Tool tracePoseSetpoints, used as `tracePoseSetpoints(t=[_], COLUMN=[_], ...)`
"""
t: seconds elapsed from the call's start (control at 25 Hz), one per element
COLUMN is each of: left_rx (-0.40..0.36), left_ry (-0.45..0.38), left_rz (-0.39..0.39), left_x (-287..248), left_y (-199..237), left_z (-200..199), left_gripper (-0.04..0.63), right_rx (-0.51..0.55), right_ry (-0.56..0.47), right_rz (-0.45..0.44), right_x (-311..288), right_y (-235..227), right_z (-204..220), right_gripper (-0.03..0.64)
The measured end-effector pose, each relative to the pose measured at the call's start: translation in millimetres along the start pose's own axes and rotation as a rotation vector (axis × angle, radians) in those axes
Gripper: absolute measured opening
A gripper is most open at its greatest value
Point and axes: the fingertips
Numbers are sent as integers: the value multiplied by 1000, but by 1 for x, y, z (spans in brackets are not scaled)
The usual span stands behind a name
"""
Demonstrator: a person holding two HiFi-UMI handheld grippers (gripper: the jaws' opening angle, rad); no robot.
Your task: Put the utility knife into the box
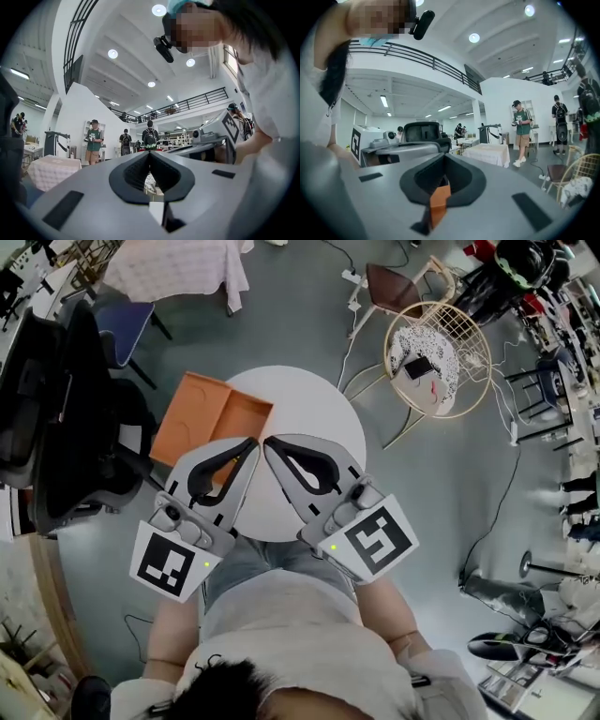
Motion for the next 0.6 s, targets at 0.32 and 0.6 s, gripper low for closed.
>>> tracePoseSetpoints(t=[0.32,0.6], left_rx=[-36,-54], left_ry=[-21,-26], left_rz=[-58,-96], left_x=[6,8], left_y=[-35,-57], left_z=[-8,-14], left_gripper=[9,9], right_rx=[26,46], right_ry=[-69,-105], right_rz=[-61,-102], right_x=[37,57], right_y=[12,18], right_z=[-13,-21], right_gripper=[8,6])
Point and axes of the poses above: the fingertips, and each gripper's own axes: x backward along the fingers, y to its left, z out of its underside
